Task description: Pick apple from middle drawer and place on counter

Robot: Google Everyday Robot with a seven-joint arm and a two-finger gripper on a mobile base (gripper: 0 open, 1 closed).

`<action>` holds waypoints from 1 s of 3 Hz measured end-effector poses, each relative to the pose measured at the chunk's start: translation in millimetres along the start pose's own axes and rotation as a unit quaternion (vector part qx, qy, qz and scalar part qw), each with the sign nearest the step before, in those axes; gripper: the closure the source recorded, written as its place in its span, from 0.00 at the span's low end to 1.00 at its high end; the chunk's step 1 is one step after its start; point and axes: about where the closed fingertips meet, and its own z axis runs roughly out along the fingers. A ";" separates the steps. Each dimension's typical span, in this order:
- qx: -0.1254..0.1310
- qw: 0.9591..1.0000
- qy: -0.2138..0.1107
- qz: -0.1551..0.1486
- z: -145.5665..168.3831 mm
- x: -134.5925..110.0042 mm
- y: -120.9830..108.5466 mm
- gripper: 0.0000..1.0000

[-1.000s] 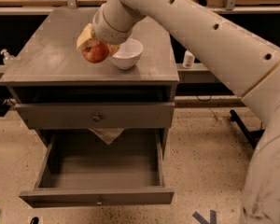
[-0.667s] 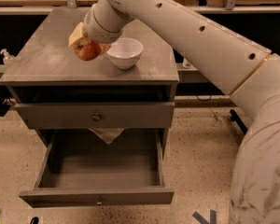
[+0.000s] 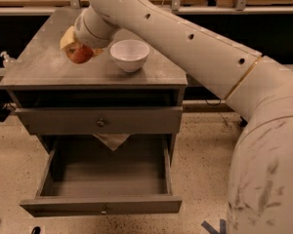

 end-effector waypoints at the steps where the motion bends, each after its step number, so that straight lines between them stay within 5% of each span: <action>1: -0.010 1.000 0.002 -0.024 10.9 16.6 1.4 1.00; 3: -0.059 0.993 0.051 -0.089 71.0 88.1 21.6 1.00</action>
Offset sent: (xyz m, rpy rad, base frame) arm 0.1400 0.0365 0.0213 -0.1891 -0.2408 0.0454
